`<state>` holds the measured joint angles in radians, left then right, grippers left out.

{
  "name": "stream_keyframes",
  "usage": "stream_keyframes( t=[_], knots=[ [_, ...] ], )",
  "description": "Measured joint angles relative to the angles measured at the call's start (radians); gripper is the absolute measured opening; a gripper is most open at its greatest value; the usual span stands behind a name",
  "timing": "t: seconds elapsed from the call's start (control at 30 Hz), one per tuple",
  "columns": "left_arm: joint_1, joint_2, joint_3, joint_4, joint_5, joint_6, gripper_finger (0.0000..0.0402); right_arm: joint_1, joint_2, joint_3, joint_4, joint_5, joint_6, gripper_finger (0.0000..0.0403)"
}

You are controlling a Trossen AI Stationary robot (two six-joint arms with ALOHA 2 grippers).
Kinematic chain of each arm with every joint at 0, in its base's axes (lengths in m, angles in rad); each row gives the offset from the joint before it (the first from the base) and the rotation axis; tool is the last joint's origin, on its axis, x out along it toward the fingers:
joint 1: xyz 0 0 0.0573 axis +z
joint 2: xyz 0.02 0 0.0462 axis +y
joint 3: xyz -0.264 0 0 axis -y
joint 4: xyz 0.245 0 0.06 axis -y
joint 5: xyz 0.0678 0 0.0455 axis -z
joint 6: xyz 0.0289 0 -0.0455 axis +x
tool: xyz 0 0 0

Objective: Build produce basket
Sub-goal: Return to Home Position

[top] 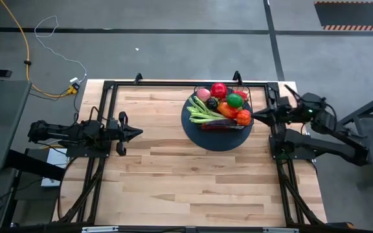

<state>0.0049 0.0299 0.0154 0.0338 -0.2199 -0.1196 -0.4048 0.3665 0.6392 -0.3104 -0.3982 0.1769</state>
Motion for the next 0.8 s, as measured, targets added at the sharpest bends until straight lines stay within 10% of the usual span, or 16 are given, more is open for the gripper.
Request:
stream_keyframes(
  t=[0.17, 0.53, 0.8],
  knots=[
    [0.013, 0.000, 0.000, 0.000, 0.000, 0.000, 0.0003, 0.000, -0.136, -0.004, -0.086, 0.003, -0.018, 0.0000],
    [0.016, 0.001, 0.000, 0.000, 0.000, 0.000, 0.0003, 0.000, -0.238, -0.457, 0.602, 0.032, 0.231, 0.0000],
    [0.016, 0.006, 0.000, 0.000, 0.000, 0.000, 0.0003, 0.120, -0.235, -0.597, 0.646, 0.154, 0.248, 0.0000]
  ],
)
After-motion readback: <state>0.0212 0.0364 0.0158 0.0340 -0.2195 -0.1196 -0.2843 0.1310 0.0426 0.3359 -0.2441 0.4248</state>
